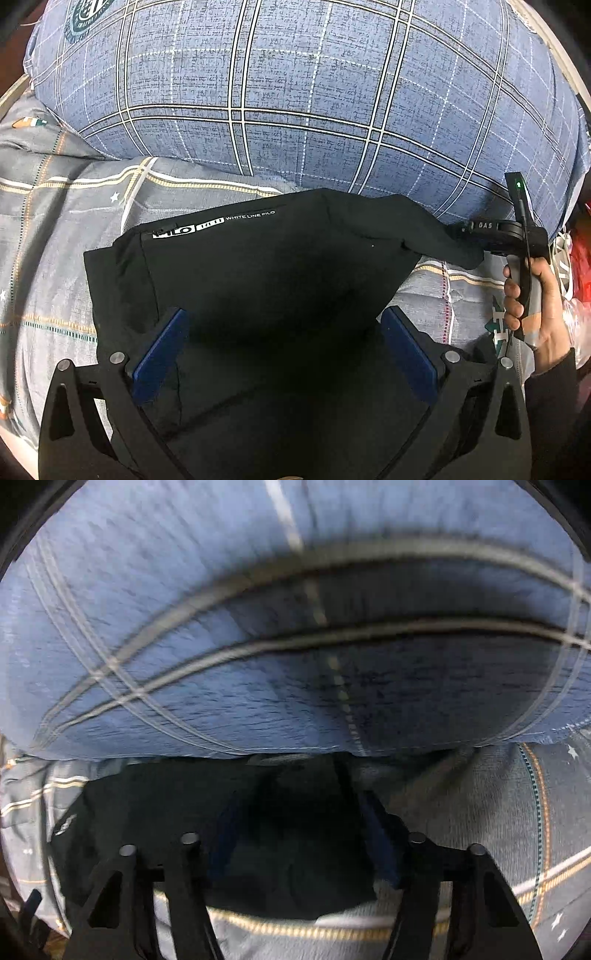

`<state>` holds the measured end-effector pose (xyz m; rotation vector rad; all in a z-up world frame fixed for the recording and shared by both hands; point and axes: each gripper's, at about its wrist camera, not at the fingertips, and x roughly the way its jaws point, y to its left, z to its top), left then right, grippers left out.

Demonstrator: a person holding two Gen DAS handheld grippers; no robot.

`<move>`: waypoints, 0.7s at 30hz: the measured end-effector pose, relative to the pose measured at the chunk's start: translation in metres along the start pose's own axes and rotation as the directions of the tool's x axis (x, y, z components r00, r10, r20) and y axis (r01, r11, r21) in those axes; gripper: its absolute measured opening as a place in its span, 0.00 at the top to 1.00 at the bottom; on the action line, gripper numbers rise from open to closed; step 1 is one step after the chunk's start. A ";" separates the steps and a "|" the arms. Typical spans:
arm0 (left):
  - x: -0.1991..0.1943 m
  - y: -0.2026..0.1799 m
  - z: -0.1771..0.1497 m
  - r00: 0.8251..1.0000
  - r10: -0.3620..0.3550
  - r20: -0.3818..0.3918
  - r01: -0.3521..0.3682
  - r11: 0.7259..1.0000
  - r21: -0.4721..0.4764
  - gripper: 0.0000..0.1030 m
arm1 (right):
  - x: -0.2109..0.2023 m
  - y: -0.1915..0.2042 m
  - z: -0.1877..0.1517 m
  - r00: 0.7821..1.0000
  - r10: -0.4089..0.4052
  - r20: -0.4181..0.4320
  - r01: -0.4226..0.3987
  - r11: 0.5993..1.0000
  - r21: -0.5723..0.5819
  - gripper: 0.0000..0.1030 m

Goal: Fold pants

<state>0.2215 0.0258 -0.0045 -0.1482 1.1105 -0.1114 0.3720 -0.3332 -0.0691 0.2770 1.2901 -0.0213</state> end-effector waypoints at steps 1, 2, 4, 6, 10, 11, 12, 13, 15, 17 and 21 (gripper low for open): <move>0.000 0.000 0.000 1.000 0.004 0.003 -0.004 1.000 0.000 0.00 | -0.002 0.001 -0.002 1.000 0.004 0.007 -0.004 1.000 -0.005 0.80; -0.001 0.000 0.000 1.000 0.009 0.008 -0.009 1.000 -0.001 0.00 | -0.008 0.004 -0.005 1.000 0.009 0.022 -0.009 1.000 -0.014 0.83; -0.003 0.000 0.002 1.000 0.007 0.013 -0.007 1.000 -0.009 0.00 | -0.031 0.015 -0.017 0.996 -0.002 0.084 0.007 0.998 -0.062 0.87; -0.005 0.002 0.004 1.000 0.000 0.020 0.001 1.000 -0.018 0.00 | -0.057 0.022 -0.030 0.991 0.018 0.135 -0.007 0.996 -0.087 0.88; -0.013 0.005 0.008 0.999 -0.010 0.051 0.012 0.999 -0.032 0.00 | -0.121 0.040 -0.065 0.962 0.090 0.256 -0.052 0.987 -0.152 0.89; -0.016 0.007 0.009 0.998 -0.019 0.061 0.021 0.999 -0.037 0.00 | -0.136 0.047 -0.073 0.953 0.115 0.281 -0.066 0.982 -0.176 0.89; -0.017 0.008 0.010 0.997 -0.024 0.068 0.027 0.999 -0.042 0.00 | -0.154 0.052 -0.089 0.939 0.137 0.315 -0.074 0.976 -0.205 0.89; -0.018 0.009 0.010 0.997 -0.029 0.072 0.032 0.998 -0.045 0.00 | -0.164 0.055 -0.099 0.932 0.150 0.331 -0.080 0.973 -0.216 0.89; -0.021 0.009 0.010 0.996 -0.044 0.080 0.048 0.998 -0.048 0.00 | -0.181 0.058 -0.129 0.910 0.223 0.350 -0.140 0.959 -0.247 0.89; -0.022 0.008 0.009 0.995 -0.064 0.080 0.068 0.997 -0.048 0.00 | -0.186 0.058 -0.152 0.900 0.241 0.363 -0.154 0.955 -0.253 0.90; -0.017 0.003 0.005 0.993 -0.103 0.060 0.105 0.994 -0.035 0.00 | -0.180 0.039 -0.195 0.872 0.306 0.383 -0.243 0.948 -0.204 0.91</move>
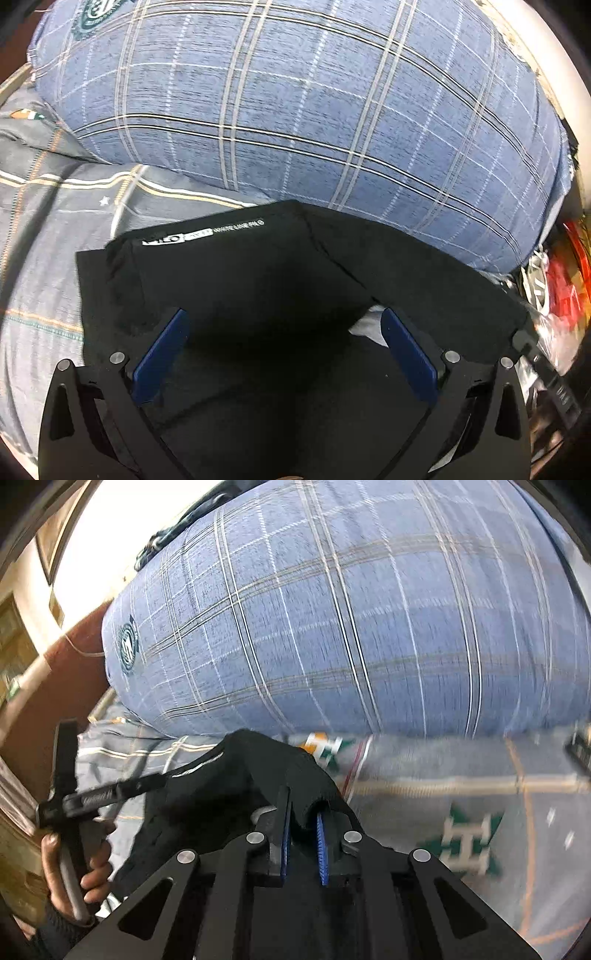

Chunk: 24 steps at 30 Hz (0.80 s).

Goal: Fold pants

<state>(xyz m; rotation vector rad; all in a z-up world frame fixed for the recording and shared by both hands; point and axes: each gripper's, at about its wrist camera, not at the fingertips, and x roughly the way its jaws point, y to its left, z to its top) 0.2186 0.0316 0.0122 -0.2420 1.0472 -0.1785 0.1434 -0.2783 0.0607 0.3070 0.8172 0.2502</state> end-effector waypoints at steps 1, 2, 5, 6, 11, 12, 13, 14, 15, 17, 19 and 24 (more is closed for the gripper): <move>0.001 -0.001 -0.001 1.000 -0.001 0.001 0.001 1.000 0.009 0.00 | -0.004 -0.003 -0.008 0.999 0.030 0.013 -0.030 0.999 0.021 0.91; 0.003 -0.001 0.000 1.000 -0.008 -0.003 0.008 1.000 0.013 0.00 | -0.007 -0.005 -0.010 0.999 0.039 0.003 -0.039 0.999 0.031 0.91; 0.015 0.006 0.005 0.995 -0.082 -0.048 0.080 0.996 -0.049 0.00 | -0.009 0.010 -0.011 0.998 0.062 -0.018 -0.063 0.995 -0.078 0.91; 0.018 0.008 0.006 0.993 -0.101 -0.058 0.098 0.993 -0.067 0.00 | -0.010 0.014 -0.014 0.997 0.074 -0.029 -0.077 0.990 -0.115 0.91; 0.040 0.012 0.010 0.987 -0.115 -0.109 0.101 0.987 -0.127 0.00 | -0.011 0.034 -0.046 0.989 0.088 -0.122 -0.123 0.939 -0.322 0.91; 0.043 0.011 0.012 0.987 -0.118 -0.109 0.102 0.985 -0.141 0.00 | -0.008 0.036 -0.051 0.986 0.078 -0.145 -0.124 0.930 -0.346 0.91; 0.046 0.007 0.015 0.985 -0.125 -0.116 0.108 0.984 -0.144 0.00 | -0.004 0.036 -0.054 0.984 0.071 -0.165 -0.127 0.926 -0.356 0.91; 0.050 0.002 0.020 0.983 -0.134 -0.127 0.116 0.983 -0.141 0.00 | -0.001 0.036 -0.060 0.979 0.066 -0.192 -0.134 0.920 -0.368 0.91; 0.052 0.000 0.022 0.982 -0.134 -0.134 0.115 0.984 -0.138 0.00 | 0.000 0.035 -0.065 0.976 0.059 -0.210 -0.136 0.917 -0.376 0.91; 0.059 -0.007 0.029 0.985 -0.114 -0.132 0.094 0.984 -0.150 0.00 | -0.003 0.031 -0.072 0.970 0.062 -0.235 -0.153 0.909 -0.389 0.91; 0.066 -0.007 0.033 0.983 -0.128 -0.135 0.103 0.978 -0.179 0.00 | -0.009 0.026 -0.078 0.962 0.089 -0.258 -0.186 0.905 -0.382 0.99; 0.088 -0.010 0.036 0.974 -0.153 -0.168 0.110 0.964 -0.242 0.15 | -0.003 0.016 -0.085 0.952 0.066 -0.298 -0.178 0.913 -0.367 0.99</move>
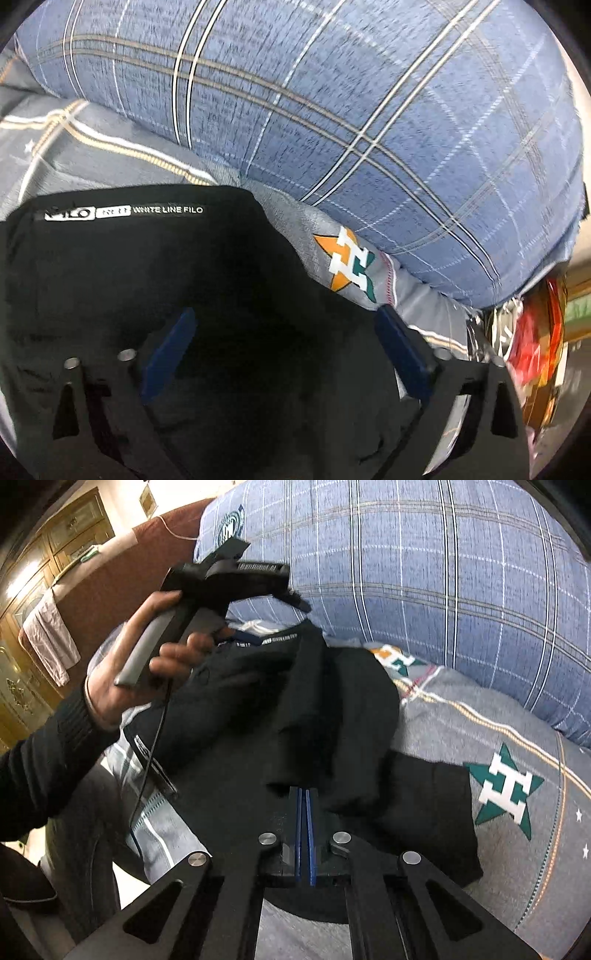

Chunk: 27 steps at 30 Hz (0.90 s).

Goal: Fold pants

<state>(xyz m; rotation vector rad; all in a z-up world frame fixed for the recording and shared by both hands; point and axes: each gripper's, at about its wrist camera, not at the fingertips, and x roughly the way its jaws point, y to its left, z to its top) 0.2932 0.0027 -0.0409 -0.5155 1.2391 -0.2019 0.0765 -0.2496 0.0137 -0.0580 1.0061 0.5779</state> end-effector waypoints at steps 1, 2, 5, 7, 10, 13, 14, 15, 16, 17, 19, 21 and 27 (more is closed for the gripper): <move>0.006 0.001 0.001 1.000 0.002 -0.013 -0.002 1.000 -0.006 0.17 | 0.001 -0.001 0.000 1.000 0.001 -0.004 -0.001 1.000 0.011 0.99; 0.013 0.002 0.001 0.999 0.008 -0.031 -0.008 1.000 -0.007 0.17 | 0.001 -0.003 0.000 1.000 0.008 -0.003 -0.008 1.000 0.021 0.97; 0.020 0.006 -0.001 0.999 0.025 -0.041 -0.025 1.000 -0.010 0.35 | -0.002 -0.020 0.002 0.997 0.077 0.012 -0.078 0.987 0.142 0.71; 0.019 0.005 -0.003 0.997 0.055 -0.048 -0.055 0.998 0.014 0.85 | -0.001 -0.024 0.004 0.992 0.124 0.036 -0.129 0.971 0.202 0.55; 0.015 0.004 -0.005 0.999 0.043 -0.034 -0.042 0.999 0.026 0.98 | 0.006 -0.012 0.007 0.979 0.203 0.020 -0.203 0.959 0.200 0.55; 0.005 0.005 -0.007 1.000 0.012 -0.013 -0.012 1.000 0.014 0.99 | 0.029 -0.003 0.005 0.963 0.269 -0.036 -0.251 0.933 0.258 0.55; 0.002 0.006 -0.007 1.000 0.002 -0.005 -0.002 1.000 0.005 0.99 | 0.039 -0.002 0.003 0.957 0.283 -0.063 -0.255 0.925 0.283 0.55; -0.003 0.007 -0.008 1.000 -0.014 0.002 0.014 1.000 -0.004 0.99 | 0.053 -0.001 -0.001 0.950 0.296 -0.102 -0.251 0.915 0.317 0.55; -0.006 0.008 -0.009 1.000 -0.026 0.002 0.026 1.000 -0.011 0.99 | 0.061 -0.001 -0.004 0.946 0.299 -0.126 -0.243 0.909 0.338 0.55; -0.010 0.010 -0.009 0.999 -0.044 -0.002 0.044 0.999 -0.024 0.99 | 0.068 -0.003 -0.006 0.944 0.302 -0.135 -0.237 0.902 0.362 0.55; -0.014 0.013 -0.009 0.997 -0.077 -0.003 0.076 0.996 -0.049 0.99 | 0.076 -0.007 -0.007 0.948 0.289 -0.134 -0.212 0.886 0.412 0.55; -0.018 0.013 -0.010 0.995 -0.096 0.005 0.096 0.994 -0.060 0.99 | 0.082 -0.017 -0.008 0.947 0.309 -0.091 -0.225 0.837 0.500 0.55; -0.037 0.013 -0.012 0.993 -0.112 0.045 0.115 0.992 -0.052 0.99 | 0.069 -0.024 0.000 0.967 0.254 -0.009 -0.211 0.822 0.529 0.97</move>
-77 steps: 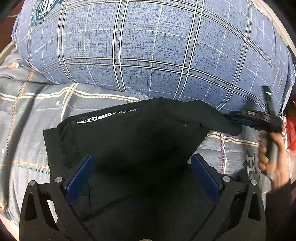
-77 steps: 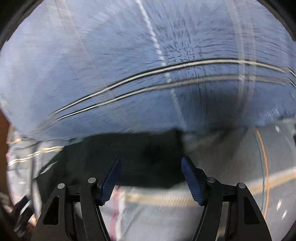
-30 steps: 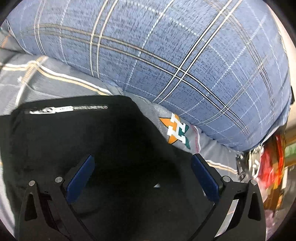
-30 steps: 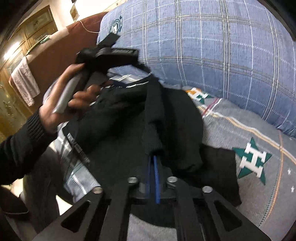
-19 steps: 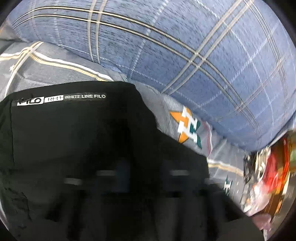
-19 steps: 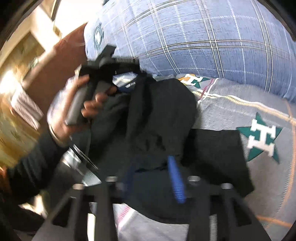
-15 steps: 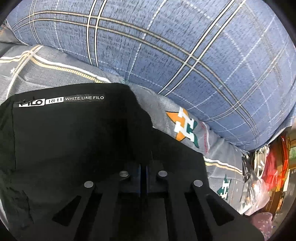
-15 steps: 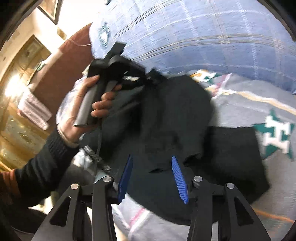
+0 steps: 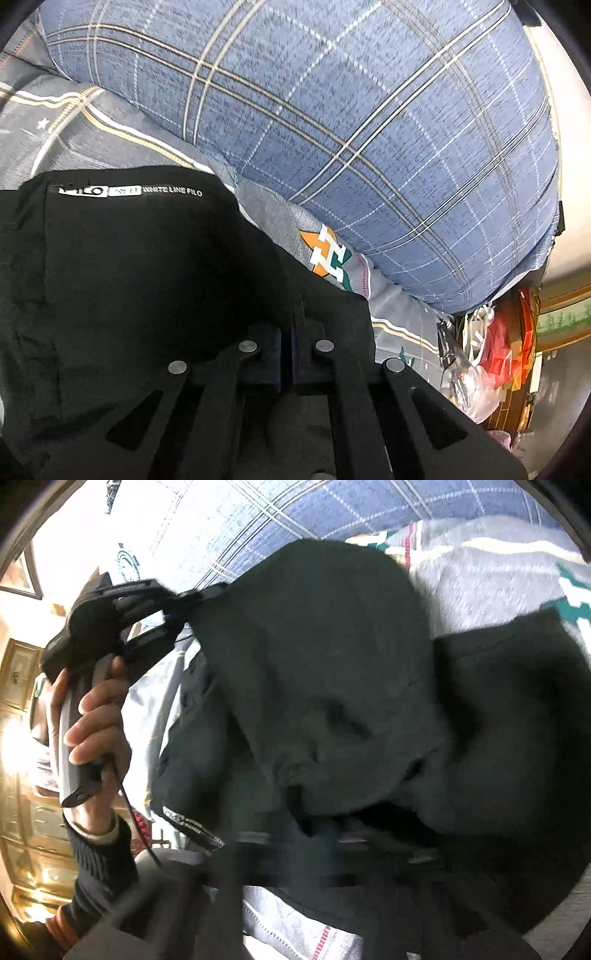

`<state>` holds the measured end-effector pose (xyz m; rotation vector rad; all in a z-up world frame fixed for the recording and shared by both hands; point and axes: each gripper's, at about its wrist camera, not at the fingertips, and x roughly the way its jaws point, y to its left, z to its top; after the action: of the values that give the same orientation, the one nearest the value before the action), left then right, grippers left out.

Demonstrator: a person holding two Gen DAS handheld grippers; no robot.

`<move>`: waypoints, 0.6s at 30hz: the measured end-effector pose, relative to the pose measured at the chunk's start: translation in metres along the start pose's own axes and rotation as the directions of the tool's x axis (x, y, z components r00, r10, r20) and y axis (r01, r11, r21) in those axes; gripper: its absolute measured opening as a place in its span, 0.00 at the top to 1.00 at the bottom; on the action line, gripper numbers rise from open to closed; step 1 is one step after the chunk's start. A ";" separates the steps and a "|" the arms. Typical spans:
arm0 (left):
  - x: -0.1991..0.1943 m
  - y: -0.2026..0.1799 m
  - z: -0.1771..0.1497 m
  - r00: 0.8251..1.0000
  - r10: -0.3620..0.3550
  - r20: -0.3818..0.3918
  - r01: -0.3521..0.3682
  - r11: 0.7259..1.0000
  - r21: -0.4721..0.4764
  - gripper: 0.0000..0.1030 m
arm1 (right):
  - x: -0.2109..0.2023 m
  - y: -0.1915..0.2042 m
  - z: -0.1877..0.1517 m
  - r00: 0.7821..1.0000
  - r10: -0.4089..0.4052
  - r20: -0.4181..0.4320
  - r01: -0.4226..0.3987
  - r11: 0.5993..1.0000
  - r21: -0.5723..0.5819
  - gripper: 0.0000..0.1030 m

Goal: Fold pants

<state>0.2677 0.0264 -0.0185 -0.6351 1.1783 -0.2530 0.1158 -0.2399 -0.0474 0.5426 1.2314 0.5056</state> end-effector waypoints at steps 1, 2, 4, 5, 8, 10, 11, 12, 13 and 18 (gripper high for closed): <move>-0.005 0.001 -0.001 1.000 -0.008 0.014 0.008 1.000 -0.006 0.99 | -0.008 0.002 0.002 1.000 0.000 0.019 0.000 1.000 -0.014 0.97; -0.013 0.002 -0.002 0.999 -0.021 0.033 0.022 1.000 -0.016 0.99 | -0.020 0.005 0.004 0.999 -0.002 0.048 0.004 0.999 -0.040 0.97; -0.031 0.004 -0.008 0.996 -0.049 0.071 0.050 0.999 -0.020 0.99 | -0.046 0.004 0.008 0.993 -0.013 0.116 0.021 0.998 -0.067 0.97; -0.040 0.005 -0.014 0.994 -0.063 0.092 0.065 0.998 -0.022 0.99 | -0.055 0.001 0.009 0.990 -0.016 0.139 0.027 0.997 -0.071 0.97; -0.068 0.012 -0.048 0.979 -0.138 0.153 0.147 0.988 -0.049 0.99 | -0.091 -0.016 0.015 0.976 0.008 0.218 0.007 0.998 -0.069 0.97; -0.082 0.019 -0.081 0.968 -0.174 0.180 0.187 0.981 -0.057 0.99 | -0.108 -0.028 0.015 0.967 0.020 0.253 -0.004 0.998 -0.065 0.97; -0.084 0.020 -0.094 0.968 -0.174 0.184 0.186 0.981 -0.053 0.99 | -0.116 -0.030 0.014 0.963 0.018 0.269 0.002 0.997 -0.072 0.97; -0.083 0.021 -0.109 0.970 -0.162 0.182 0.172 0.984 -0.043 0.99 | -0.118 -0.031 0.012 0.963 0.006 0.270 0.018 0.996 -0.088 0.97; -0.078 0.023 -0.127 0.974 -0.140 0.176 0.149 0.988 -0.036 0.99 | -0.119 -0.030 0.013 0.967 -0.008 0.254 0.037 0.993 -0.109 0.97; -0.032 0.028 -0.188 0.998 -0.016 0.055 0.015 1.000 0.016 0.99 | -0.091 -0.049 0.004 0.974 -0.206 0.091 0.217 0.966 -0.137 0.92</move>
<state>0.0795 0.0028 -0.0543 -0.6343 1.1182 -0.2559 0.0992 -0.3355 -0.0109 0.2986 1.1534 0.3865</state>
